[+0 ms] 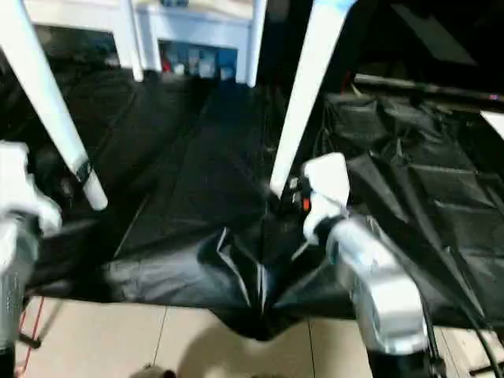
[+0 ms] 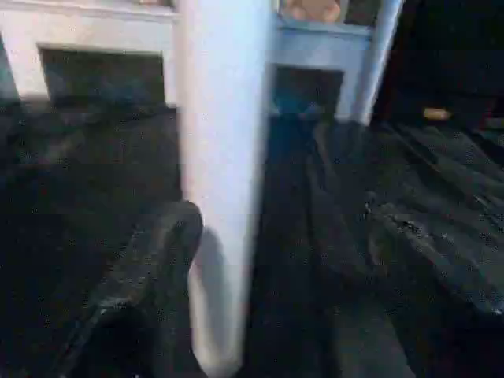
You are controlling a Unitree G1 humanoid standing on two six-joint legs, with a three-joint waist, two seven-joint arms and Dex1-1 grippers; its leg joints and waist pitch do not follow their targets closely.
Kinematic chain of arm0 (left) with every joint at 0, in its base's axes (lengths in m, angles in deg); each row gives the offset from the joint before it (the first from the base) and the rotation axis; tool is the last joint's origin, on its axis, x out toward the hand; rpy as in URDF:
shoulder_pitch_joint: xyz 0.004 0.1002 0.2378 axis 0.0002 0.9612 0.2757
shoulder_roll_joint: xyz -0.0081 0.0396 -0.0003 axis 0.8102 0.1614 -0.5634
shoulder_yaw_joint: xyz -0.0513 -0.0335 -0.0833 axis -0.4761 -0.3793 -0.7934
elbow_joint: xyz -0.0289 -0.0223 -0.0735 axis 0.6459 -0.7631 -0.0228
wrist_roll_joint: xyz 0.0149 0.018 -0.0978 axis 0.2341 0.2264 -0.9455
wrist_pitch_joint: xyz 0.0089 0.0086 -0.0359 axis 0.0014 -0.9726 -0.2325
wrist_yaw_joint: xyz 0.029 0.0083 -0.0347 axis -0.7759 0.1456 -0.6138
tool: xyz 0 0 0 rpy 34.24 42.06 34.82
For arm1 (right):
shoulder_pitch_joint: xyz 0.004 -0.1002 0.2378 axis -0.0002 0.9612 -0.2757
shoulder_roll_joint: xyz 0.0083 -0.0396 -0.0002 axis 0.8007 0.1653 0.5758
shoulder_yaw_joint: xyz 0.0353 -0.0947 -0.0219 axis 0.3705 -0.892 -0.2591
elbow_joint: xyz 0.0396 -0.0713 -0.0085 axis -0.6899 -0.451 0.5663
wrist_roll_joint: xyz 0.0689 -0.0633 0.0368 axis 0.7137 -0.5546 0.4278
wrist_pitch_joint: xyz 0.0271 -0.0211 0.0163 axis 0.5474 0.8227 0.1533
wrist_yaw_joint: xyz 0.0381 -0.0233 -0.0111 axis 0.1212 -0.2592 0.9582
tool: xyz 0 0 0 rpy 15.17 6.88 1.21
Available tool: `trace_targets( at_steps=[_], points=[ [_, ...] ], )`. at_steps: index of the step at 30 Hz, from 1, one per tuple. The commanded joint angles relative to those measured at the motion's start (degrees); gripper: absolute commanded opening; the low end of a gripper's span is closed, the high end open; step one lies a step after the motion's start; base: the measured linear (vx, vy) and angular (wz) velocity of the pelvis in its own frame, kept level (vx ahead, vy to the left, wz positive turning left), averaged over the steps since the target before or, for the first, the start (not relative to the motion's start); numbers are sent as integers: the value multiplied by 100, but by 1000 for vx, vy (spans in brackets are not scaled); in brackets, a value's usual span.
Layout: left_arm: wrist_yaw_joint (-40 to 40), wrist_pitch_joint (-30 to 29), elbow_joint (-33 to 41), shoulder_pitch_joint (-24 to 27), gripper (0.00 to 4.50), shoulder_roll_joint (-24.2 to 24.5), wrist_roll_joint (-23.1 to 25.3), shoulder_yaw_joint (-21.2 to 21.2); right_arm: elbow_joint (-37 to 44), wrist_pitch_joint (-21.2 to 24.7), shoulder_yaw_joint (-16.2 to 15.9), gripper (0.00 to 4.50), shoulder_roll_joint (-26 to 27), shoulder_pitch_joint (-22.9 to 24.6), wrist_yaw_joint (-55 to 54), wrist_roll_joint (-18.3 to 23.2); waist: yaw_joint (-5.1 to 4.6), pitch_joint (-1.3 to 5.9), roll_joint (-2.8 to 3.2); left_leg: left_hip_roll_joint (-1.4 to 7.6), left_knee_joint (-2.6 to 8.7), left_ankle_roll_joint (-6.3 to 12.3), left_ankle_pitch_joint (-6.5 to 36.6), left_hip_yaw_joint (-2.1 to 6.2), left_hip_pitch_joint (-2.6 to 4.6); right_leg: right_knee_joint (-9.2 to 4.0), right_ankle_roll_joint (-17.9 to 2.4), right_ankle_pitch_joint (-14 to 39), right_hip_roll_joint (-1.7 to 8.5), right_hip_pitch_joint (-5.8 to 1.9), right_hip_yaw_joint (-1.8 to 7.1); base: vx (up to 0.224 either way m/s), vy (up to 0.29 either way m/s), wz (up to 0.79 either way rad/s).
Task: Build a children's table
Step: Flip table
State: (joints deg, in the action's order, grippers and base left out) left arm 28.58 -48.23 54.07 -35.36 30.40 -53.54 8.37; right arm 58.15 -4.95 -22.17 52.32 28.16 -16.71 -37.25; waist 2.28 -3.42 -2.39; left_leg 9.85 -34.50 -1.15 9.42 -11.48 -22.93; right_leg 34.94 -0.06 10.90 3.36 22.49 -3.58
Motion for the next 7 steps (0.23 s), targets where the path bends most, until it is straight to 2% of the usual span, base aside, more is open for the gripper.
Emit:
trace_targets(
  at_steps=[1, 2, 3, 7],
  points=[
    [-355, -173, 470, 280, 368, -197, 139, 213, -19, -36, -31, 450, -9, 118, -129, -165, 4, 290, 136, 405, 510, -495, 2414, 268, 229, -529, -679, 1747, 464, -101, 336, 0, 0, 0],
    [-355, -173, 471, 281, 368, -198, 140, 213, -19, -36, -31, 450, -9, 118, -129, -165, 4, 290, 136, 405, 510, -495, 2414, 268, 229, -529, -679, 1747, 464, -101, 336, 0, 0, 0],
    [-471, -236, 630, 504, 368, -205, 382, 420, 29, -44, -66, 450, 27, 209, -192, -207, 25, 289, 116, 378, 484, -443, 2497, 271, 241, -568, -528, 2122, 465, -74, 340, 0, 0, 0],
    [-608, -419, 958, 851, 368, -324, 446, 512, 210, -2, -64, 450, 98, 407, -285, -189, 16, 232, 112, 363, 492, -490, 2777, 331, 261, -665, -207, 2963, 472, -37, 298, 0, 0, 0]
  ],
)
